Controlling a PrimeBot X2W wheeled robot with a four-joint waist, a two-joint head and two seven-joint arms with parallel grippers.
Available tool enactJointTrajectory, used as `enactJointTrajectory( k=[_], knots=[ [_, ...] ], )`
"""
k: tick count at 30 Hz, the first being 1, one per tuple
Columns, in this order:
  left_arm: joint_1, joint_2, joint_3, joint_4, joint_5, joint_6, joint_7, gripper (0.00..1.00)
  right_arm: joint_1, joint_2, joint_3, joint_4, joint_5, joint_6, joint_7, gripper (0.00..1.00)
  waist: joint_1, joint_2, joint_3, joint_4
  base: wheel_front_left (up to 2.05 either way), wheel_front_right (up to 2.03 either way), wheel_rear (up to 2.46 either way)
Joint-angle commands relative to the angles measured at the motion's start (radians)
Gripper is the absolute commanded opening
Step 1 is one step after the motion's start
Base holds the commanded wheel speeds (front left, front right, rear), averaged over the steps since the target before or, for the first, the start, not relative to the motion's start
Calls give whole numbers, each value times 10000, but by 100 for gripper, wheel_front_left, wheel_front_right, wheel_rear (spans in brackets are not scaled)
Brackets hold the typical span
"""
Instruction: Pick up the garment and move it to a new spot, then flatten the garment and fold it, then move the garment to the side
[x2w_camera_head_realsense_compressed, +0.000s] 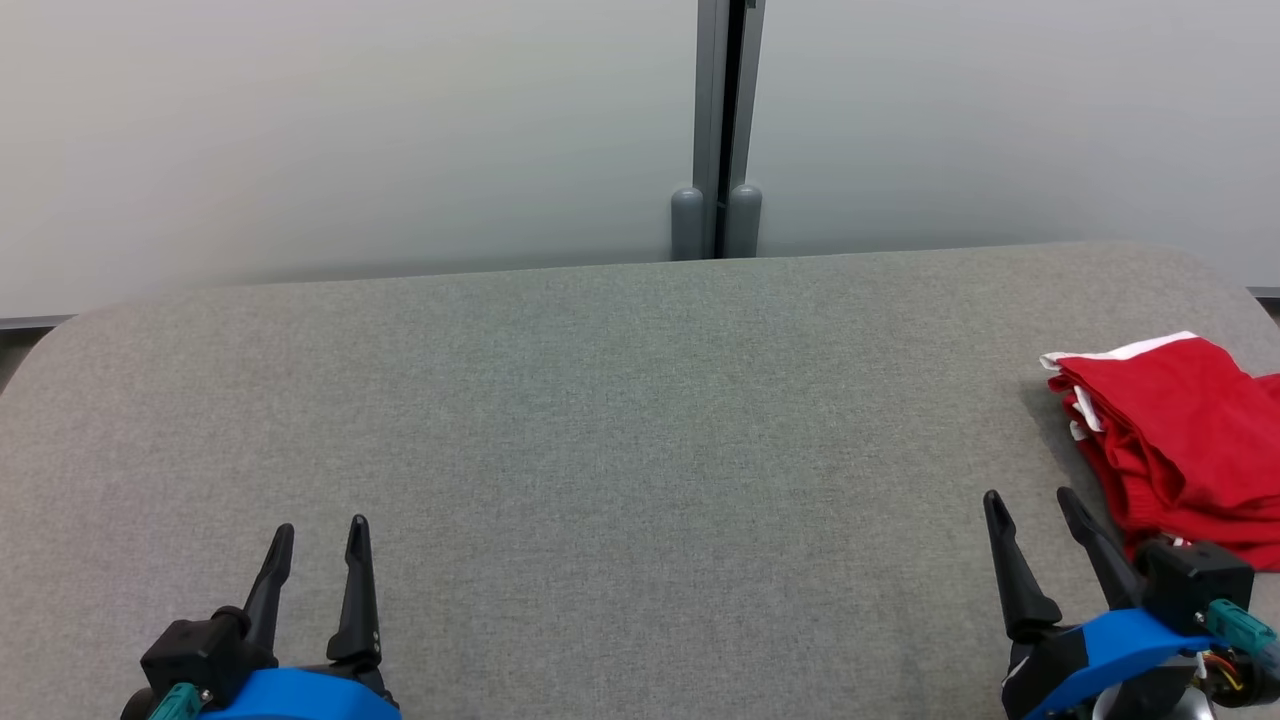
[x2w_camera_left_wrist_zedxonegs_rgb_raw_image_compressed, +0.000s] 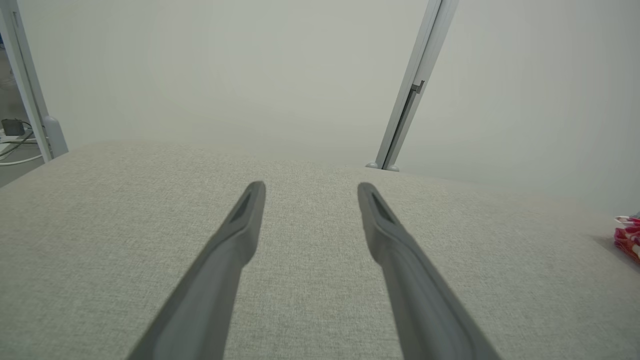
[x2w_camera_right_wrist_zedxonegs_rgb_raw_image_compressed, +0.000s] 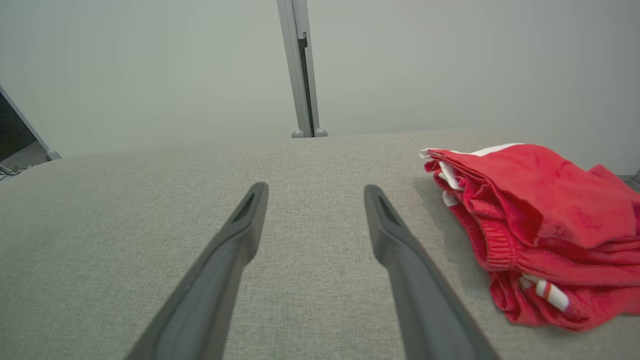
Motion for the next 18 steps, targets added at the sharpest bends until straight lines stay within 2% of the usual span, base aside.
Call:
enactJointTrajectory(
  k=[1, 17, 18],
  knots=[
    [-106, -17, 58, 63, 20, -46, -49, 100, -78, 32, 23, 44, 60, 7, 11, 100, 0, -1, 0, 3, 0, 0, 0],
    [-215, 24, -1, 390, 79, -297, -51, 100, -94, 42, 155, 459, 294, 7, -161, 100, 0, -1, -118, 4, 0, 0, 0],
    [-136, 6, -15, 370, 59, -303, -13, 0, -39, 25, 174, 460, 286, 0, -105, 0, 0, -1, -122, -9, 0, 0, 0]
  ],
)
